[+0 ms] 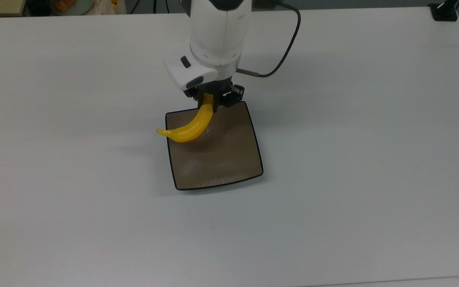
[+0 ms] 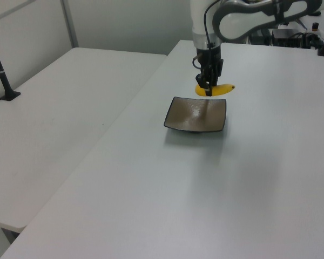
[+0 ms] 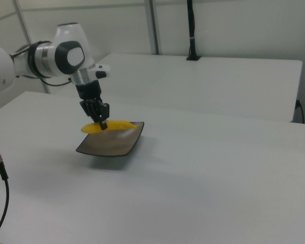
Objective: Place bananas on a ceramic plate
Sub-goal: 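Lower the banana onto the plate and open the gripper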
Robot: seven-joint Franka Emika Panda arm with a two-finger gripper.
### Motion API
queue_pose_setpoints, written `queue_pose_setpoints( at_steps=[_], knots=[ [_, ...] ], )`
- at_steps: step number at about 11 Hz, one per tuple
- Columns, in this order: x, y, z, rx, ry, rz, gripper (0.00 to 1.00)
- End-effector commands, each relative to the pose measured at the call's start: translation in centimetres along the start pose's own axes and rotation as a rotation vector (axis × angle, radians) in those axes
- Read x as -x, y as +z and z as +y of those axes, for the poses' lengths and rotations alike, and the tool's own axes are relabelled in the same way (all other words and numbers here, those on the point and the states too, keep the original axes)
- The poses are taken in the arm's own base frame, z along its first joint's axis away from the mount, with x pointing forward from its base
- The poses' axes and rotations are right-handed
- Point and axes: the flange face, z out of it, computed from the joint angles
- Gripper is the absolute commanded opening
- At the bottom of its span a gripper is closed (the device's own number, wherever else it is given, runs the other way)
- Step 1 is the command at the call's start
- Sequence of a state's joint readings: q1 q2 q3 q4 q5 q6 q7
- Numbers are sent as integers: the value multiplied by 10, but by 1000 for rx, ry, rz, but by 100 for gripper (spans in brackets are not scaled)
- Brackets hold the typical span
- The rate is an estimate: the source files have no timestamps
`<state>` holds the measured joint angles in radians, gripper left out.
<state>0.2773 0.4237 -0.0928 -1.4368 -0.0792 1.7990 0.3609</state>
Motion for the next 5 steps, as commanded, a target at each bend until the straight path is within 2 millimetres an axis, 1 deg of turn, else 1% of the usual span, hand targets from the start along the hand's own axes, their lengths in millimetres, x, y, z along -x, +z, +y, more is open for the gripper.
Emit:
queue_pose_setpoints(
  at_steps=[1, 4, 5],
  knots=[
    [1, 32, -11, 45, -10, 76, 0],
    [-2, 56, -22, 56, -14, 107, 0],
    [-2, 58, -35, 43, -17, 131, 0]
  ],
)
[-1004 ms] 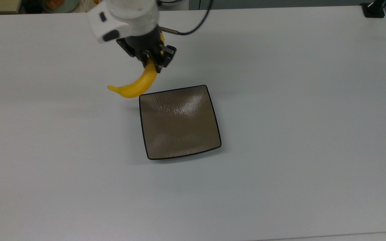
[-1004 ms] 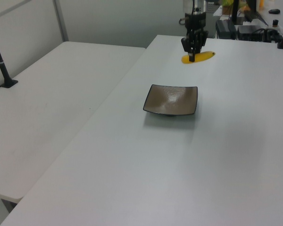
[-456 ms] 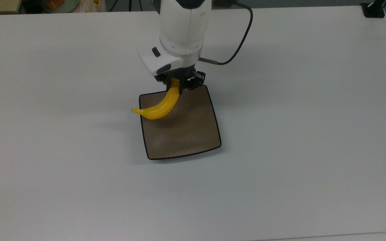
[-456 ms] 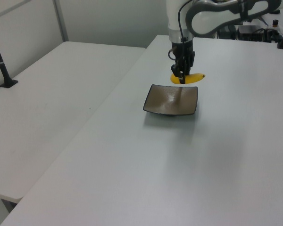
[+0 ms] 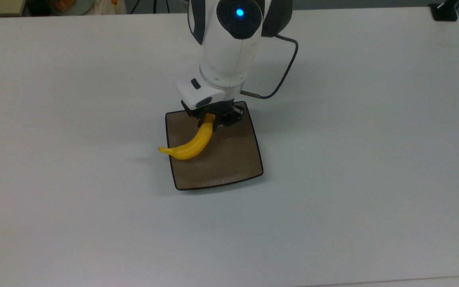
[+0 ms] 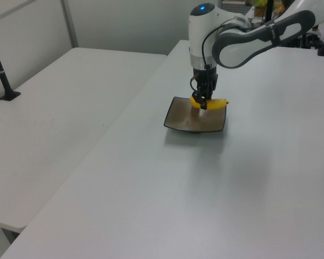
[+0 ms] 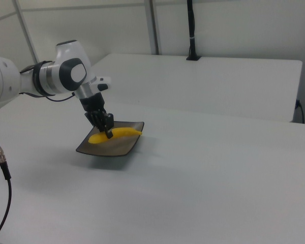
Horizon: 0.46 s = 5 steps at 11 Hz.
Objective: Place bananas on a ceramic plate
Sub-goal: 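Lower the banana onto the plate and open the gripper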
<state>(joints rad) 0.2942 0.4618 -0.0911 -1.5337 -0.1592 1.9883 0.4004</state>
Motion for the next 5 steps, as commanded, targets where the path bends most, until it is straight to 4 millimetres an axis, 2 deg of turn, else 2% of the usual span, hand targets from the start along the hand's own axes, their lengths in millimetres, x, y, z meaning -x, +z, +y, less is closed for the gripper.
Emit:
queue_pose_setpoints(
  at_steps=[1, 2, 4, 5],
  knots=[
    [5, 7, -22, 11, -2, 63, 0],
    [8, 9, -32, 17, -19, 66, 0],
    [9, 15, -38, 35, -30, 68, 5],
    [9, 16, -40, 31, -29, 73, 17]
  ],
)
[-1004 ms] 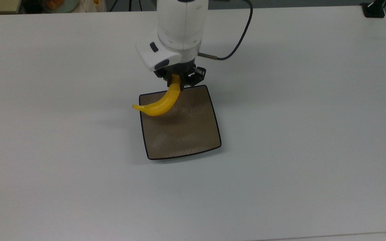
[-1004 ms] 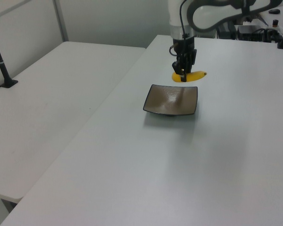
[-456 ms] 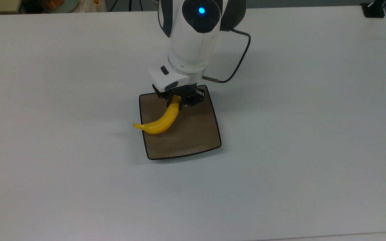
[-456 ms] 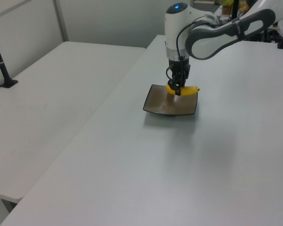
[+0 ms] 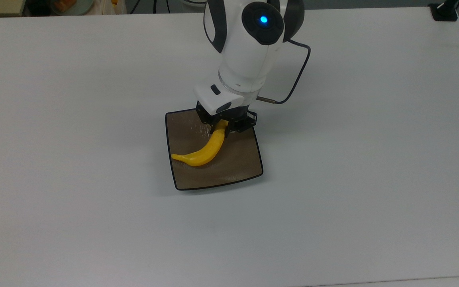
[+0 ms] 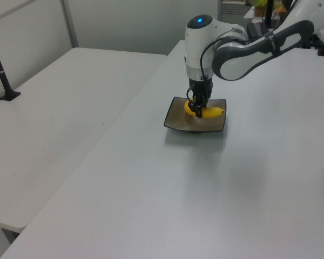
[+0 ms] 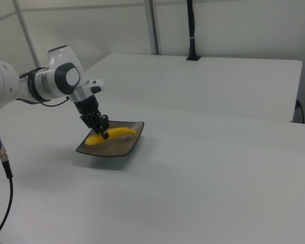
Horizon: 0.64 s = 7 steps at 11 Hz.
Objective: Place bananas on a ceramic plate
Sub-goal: 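Lower the banana onto the plate and open the gripper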
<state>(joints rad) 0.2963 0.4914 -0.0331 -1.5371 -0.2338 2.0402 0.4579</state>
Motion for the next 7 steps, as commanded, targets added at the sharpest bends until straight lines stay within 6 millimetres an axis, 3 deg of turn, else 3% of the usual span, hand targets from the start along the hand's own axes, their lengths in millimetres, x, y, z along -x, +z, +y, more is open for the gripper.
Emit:
queue_pose_setpoints(
  at_steps=[1, 3, 4, 6, 7],
  knots=[
    [3, 5, -6, 1, 3, 39, 27],
    [3, 9, -4, 1, 5, 36, 36],
    [3, 9, -2, 1, 8, 36, 45],
    [2, 2, 1, -2, 15, 40, 72],
    [2, -5, 3, -7, 22, 44, 99]
  ],
)
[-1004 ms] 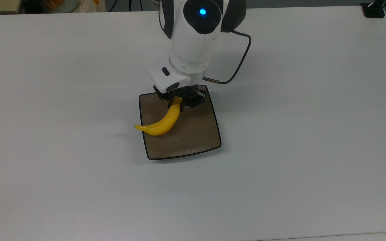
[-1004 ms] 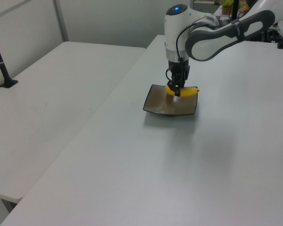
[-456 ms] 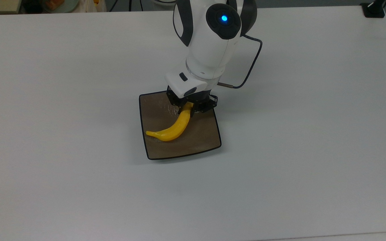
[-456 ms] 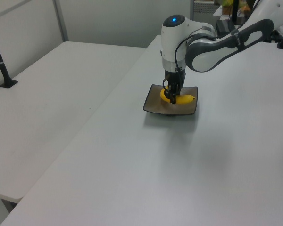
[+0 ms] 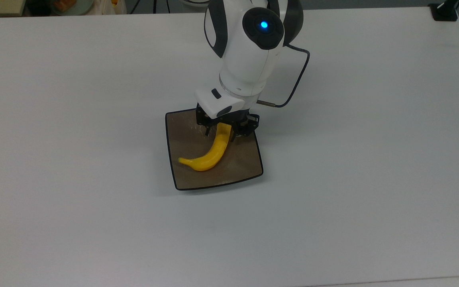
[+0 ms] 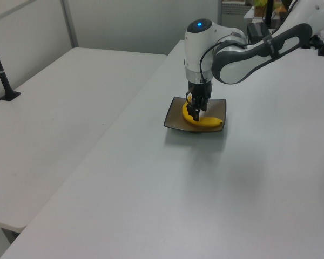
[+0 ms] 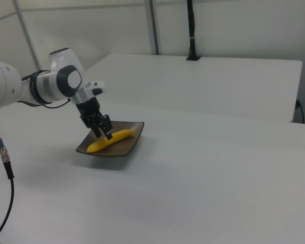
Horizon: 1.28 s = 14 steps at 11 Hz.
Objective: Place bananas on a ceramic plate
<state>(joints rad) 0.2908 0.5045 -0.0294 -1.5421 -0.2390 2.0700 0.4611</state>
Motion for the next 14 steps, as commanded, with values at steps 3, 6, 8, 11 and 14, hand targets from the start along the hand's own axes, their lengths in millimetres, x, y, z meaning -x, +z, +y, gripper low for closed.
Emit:
queue_pose_setpoints(
  at_steps=[3, 6, 8, 11, 14],
  knots=[
    [6, -58, 15, -21, 39, 60, 100],
    [30, -142, 47, -34, 86, 30, 100],
    [54, -188, 68, -116, 128, -46, 100],
    [82, -240, 112, -159, 154, -84, 100],
    [93, -260, 163, -262, 83, -96, 100]
  ],
)
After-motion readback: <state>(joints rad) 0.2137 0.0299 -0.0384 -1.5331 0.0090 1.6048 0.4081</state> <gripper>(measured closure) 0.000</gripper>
